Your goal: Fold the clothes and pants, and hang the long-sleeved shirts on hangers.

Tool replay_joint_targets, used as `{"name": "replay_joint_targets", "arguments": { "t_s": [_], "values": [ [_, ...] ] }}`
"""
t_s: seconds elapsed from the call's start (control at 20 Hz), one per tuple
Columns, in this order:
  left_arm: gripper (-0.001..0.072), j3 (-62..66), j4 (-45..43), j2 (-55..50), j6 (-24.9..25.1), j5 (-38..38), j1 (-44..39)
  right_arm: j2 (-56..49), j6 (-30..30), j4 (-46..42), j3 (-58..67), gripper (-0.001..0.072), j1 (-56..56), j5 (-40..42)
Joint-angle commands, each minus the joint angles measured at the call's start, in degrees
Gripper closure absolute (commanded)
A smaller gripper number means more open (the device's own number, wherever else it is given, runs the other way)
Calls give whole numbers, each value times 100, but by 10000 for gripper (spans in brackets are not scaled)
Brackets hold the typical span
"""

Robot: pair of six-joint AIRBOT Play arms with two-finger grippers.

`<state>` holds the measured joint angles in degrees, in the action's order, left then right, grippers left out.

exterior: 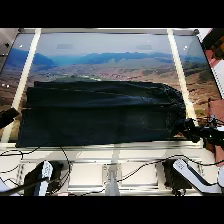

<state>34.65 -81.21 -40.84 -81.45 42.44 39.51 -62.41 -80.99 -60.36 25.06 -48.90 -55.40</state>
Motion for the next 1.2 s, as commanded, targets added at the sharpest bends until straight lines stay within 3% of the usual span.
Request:
{"name": "replay_joint_targets", "arguments": {
  "t_s": [0.0, 0.1, 0.15, 0.3, 0.45, 0.55, 0.65, 0.95, 1.05, 1.15],
  "values": [
    [692, -2, 413, 4, 0, 2, 0, -398, 525, 514, -20, 308, 0, 597],
    [692, -2, 549, 4, 0, 2, -2, -479, 970, 920, -22, 329, 2, 586],
    [692, -2, 546, 4, 0, 11, -9, -472, 1019, 946, -22, 390, 2, 549],
    [691, -2, 542, 4, 2, 72, -15, -466, 1167, 944, -20, 463, 2, 431],
    [692, -2, 544, 4, -2, 273, -15, -254, 1169, 955, -20, 675, 2, 269],
    [678, -2, 544, 13, -17, 592, -15, -13, 1167, 953, -20, 675, 2, 254],
    [541, -15, 544, 116, -17, 859, -13, 192, 1167, 951, -20, 675, 2, 236],
    [537, -614, -752, 297, -286, 1633, -9, 313, 1167, 933, -20, 675, 2, -50],
    [346, -815, -903, 295, -872, 1521, 129, 313, 1167, 933, -20, 675, 2, -87],
    [288, -911, -940, 295, -1386, 1381, 409, 313, 1167, 929, -20, 676, 2, -120]
  ]
}}
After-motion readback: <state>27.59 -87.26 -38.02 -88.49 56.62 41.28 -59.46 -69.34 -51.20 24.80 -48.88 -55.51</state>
